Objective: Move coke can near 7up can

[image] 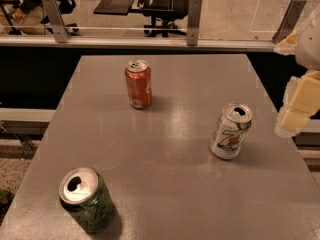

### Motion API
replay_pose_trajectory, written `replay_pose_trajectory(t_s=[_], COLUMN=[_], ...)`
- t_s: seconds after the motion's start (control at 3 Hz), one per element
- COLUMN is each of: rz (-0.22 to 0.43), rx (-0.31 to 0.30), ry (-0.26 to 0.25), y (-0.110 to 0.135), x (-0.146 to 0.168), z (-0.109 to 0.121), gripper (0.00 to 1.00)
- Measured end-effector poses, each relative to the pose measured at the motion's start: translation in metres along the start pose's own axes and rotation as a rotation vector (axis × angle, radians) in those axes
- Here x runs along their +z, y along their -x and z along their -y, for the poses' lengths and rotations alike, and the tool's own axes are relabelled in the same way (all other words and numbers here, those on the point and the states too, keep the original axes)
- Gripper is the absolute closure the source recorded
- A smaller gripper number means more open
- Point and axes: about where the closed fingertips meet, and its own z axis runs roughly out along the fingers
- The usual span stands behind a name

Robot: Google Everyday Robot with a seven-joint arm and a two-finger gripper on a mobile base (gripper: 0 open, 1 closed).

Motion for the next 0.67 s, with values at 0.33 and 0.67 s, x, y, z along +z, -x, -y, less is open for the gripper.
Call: replay_pose_trajectory(t_s=[0.33,0.67], rz=[0.001,0.055], rx=[0.0,-0.001], ry=[-0.001,0.0], y=[0.0,0.023], x=[0.0,-0.003], z=[0.0,0.015], gripper=[0.0,0.0])
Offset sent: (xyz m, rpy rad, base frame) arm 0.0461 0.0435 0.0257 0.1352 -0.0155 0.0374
